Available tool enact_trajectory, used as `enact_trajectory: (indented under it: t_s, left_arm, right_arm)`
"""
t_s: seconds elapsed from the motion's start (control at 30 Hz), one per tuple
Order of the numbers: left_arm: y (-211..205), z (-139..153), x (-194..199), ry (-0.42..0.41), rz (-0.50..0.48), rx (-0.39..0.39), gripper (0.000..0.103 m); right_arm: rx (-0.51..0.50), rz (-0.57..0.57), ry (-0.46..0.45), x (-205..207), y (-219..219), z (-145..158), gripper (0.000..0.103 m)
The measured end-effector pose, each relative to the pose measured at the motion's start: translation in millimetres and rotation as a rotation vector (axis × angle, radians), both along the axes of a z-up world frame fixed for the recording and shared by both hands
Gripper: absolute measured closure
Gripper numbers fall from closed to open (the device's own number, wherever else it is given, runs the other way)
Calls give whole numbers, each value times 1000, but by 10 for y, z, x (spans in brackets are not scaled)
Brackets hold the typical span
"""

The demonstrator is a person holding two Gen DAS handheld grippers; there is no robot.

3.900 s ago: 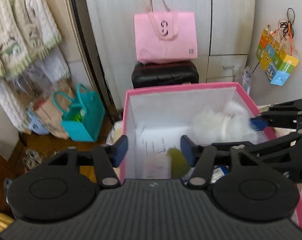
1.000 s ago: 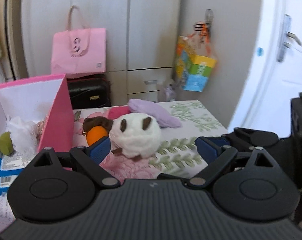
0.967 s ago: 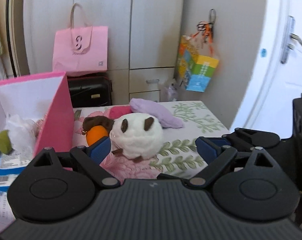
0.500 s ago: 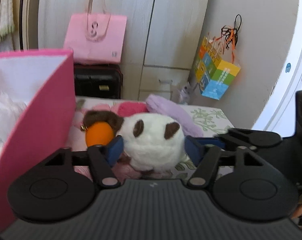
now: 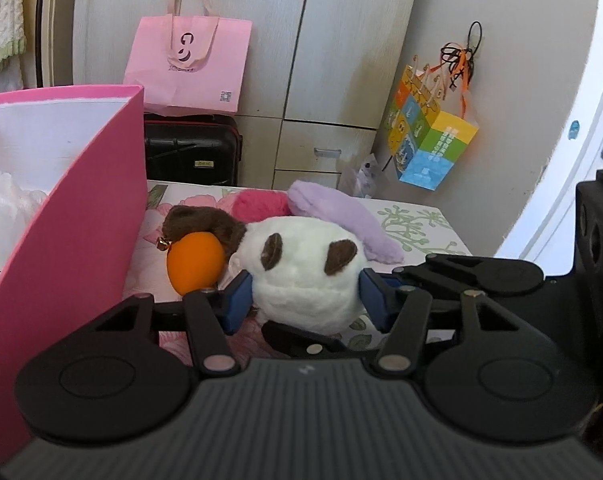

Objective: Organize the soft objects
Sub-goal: 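Lift the panda plush with both grippers and carry it over the box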

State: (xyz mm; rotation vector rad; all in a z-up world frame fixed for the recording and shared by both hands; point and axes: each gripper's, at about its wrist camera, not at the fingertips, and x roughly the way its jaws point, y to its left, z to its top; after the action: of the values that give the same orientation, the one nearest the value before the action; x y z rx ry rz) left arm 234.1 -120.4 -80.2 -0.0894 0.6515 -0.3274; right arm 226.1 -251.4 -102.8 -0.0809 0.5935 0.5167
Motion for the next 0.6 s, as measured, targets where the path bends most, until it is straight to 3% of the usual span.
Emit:
enact_trajectory:
  t_s: [0.27,0.43,0.6]
  left_arm:
    - [-6,83,-281,-6,-35,18,47]
    - [21,166,-437,-13,-78,18,49]
    - [30,232,-643,-26,-103,39,49]
  right_arm:
    - [35,-29,8,-251,0,45,38]
    - [-23,-39,5,-448,54,119,38]
    - [-9,-59,25,-631,88,150,38]
